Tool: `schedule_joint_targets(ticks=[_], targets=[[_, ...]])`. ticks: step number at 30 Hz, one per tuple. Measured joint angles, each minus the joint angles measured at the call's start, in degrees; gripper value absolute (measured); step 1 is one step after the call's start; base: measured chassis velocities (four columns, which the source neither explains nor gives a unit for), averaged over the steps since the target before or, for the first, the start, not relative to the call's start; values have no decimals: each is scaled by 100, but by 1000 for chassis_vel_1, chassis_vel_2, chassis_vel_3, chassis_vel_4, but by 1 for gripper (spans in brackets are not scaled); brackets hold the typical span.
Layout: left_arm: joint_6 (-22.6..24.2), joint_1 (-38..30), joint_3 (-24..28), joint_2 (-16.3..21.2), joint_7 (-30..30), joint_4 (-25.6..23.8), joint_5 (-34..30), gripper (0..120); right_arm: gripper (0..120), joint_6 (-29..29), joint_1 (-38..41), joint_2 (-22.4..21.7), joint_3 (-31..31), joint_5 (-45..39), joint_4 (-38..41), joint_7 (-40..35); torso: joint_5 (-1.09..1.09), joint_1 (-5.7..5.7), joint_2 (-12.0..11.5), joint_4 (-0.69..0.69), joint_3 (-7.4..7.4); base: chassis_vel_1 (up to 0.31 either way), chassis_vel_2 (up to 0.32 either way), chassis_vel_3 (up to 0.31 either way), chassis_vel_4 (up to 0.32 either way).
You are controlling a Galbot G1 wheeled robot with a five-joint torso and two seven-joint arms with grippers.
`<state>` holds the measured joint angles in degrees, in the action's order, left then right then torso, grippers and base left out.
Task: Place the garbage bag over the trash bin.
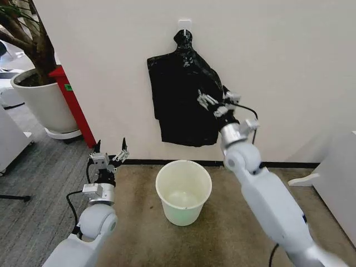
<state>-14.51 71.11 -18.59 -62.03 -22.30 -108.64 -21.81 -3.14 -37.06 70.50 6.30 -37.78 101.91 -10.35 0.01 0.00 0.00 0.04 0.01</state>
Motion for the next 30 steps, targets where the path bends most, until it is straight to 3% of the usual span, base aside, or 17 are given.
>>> schedule_joint_targets(ticks=[5,9,12,18,19,22,27,30], targets=[[-6,-16,29,-44,1,27,20,94,100,13,214,-3,-67,-104,-65,-8,0,0,0,-5,0,0,0,0,0],[-13,-44,49,-128,-2,79,71,93,100,193,1120,27,-610,-1036,-547,-76,-1,0,0,-3,0,0,0,0,0],[-38,-35,42,-193,-6,101,121,93,100,247,1382,39,-772,-1311,-682,-95,-3,0,0,-2,0,0,0,0,0],[-62,17,28,-269,-16,127,178,93,100,311,1672,255,-1059,-1526,-826,-302,4,0,-1,-14,0,0,0,0,0],[-71,20,28,-276,-17,134,189,93,100,332,1851,384,-1175,-1597,-863,-382,0,0,0,-3,0,0,0,0,0],[-86,23,16,-295,-33,151,210,93,100,349,2111,542,-1302,-1644,-1000,-413,-4,0,-1,4,-2,0,0,0,0],[-90,26,14,-345,-33,150,239,93,100,347,2217,614,-1276,-1597,-1102,-398,-2,0,0,-7,-1,0,0,0,0],[-102,41,14,-384,-34,171,272,93,100,348,2219,587,-1268,-1572,-1059,-405,-1,0,0,-5,-1,0,0,0,0]])
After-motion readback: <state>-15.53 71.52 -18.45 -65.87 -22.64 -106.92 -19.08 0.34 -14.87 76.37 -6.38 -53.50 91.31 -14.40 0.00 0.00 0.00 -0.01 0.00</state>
